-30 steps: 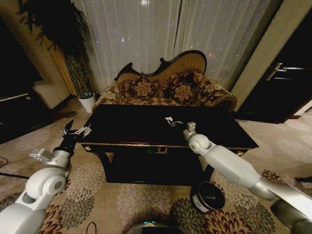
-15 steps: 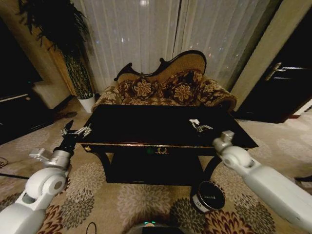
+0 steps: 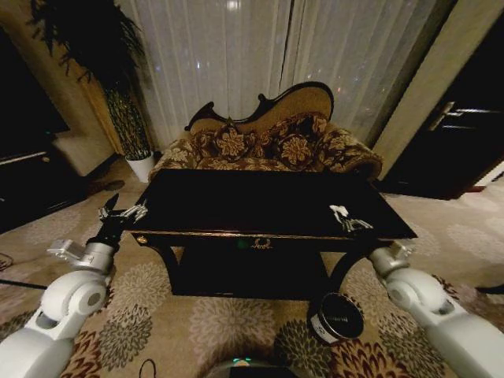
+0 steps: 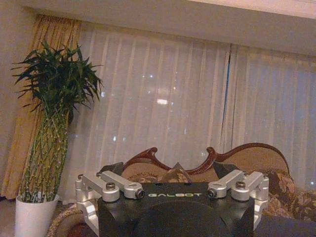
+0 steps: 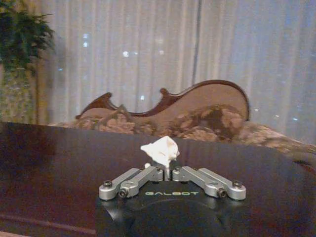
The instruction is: Move to the front of the table and place the trash on the table into the trash bin.
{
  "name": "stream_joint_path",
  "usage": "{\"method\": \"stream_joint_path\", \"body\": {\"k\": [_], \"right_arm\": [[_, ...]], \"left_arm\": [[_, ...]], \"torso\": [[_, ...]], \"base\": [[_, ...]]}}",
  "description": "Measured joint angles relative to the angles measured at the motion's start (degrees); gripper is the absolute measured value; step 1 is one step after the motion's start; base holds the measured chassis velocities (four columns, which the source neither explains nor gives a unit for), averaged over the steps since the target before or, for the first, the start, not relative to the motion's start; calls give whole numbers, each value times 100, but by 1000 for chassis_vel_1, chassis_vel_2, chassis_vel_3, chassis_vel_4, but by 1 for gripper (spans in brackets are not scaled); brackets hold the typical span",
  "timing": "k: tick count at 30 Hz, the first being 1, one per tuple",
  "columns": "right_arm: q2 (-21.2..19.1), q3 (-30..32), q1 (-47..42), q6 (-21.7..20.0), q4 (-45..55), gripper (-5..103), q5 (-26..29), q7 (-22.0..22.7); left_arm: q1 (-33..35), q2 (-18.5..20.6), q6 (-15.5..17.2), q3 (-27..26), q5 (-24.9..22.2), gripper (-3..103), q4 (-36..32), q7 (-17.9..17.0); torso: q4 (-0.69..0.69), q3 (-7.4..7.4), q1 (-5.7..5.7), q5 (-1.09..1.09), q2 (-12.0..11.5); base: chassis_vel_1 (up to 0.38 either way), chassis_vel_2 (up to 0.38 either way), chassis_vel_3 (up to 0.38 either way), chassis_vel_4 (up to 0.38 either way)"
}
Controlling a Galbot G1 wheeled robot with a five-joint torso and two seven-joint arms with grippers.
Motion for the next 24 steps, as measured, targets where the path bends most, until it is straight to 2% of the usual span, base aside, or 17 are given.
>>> {"method": "stream_joint_path", "body": {"k": [3, 5, 6, 10, 17, 24], "right_arm": [[209, 248, -360, 72, 16, 3, 48, -49], [466, 525, -936, 330, -85, 3, 65, -134], [466, 525, -936, 330, -85, 3, 65, -134], [777, 719, -1429, 819, -411, 3, -215, -328], [1031, 664, -1516, 1120, -743, 3, -499, -412], [1298, 126, -1236, 1358, -1568, 3, -911, -453]], "left_arm": [[0, 0, 0, 0, 0, 100, 0, 0], [0, 0, 0, 0, 0, 100, 0, 0], [0, 0, 0, 0, 0, 100, 0, 0], [0, 0, 0, 0, 0, 100, 0, 0], [0, 0, 0, 0, 0, 100, 0, 0], [0, 0, 0, 0, 0, 100, 0, 0]], "torso": [[-1, 0, 0, 2, 0], [-2, 0, 0, 0, 0], [-2, 0, 0, 0, 0], [-2, 0, 0, 1, 0], [-1, 0, 1, 0, 0], [-1, 0, 1, 0, 0]], "base": [[0, 0, 0, 0], [0, 0, 0, 0], [0, 0, 0, 0], [0, 0, 0, 0], [0, 0, 0, 0], [0, 0, 0, 0]]}}
